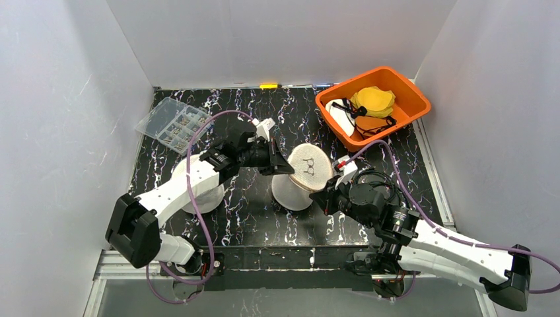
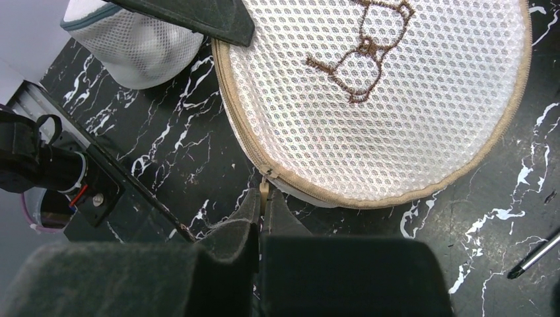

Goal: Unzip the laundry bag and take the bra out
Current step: Unzip the laundry bag at the center of the board.

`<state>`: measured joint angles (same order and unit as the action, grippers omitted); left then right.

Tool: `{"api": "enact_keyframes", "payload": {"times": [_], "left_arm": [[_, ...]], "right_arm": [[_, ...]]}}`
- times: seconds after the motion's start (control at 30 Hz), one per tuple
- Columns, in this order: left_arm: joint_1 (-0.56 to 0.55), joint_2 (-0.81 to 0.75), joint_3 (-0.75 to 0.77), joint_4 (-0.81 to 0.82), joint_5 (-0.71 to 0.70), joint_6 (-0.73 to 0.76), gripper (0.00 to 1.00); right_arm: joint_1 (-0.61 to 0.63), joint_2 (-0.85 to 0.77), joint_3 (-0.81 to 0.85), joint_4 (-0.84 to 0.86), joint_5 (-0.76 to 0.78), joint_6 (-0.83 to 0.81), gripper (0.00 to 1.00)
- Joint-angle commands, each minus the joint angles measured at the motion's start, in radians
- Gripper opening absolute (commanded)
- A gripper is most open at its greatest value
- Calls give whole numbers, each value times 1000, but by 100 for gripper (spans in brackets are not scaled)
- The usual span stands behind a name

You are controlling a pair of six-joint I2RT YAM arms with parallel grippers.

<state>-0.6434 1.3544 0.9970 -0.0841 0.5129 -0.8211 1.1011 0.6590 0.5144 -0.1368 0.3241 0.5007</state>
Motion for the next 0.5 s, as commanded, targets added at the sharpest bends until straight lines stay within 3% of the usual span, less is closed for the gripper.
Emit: {"api": "enact_keyframes", "payload": {"times": [0.0,0.3,0.37,0.47], "left_arm": [[12,11,-9,-8,66,77,0],[12,15,-87,58,27,48,2],[12,3,-89,51,22,45,14],[11,-18,-100,56,32,13,45]], "right_arm": [[5,-4,-4,-2,29,-7,1],[5,26,-45,45,-5,17,1],[5,31,-46,52,-12,21,1],[5,37,-48,70,-17,29,1]]}}
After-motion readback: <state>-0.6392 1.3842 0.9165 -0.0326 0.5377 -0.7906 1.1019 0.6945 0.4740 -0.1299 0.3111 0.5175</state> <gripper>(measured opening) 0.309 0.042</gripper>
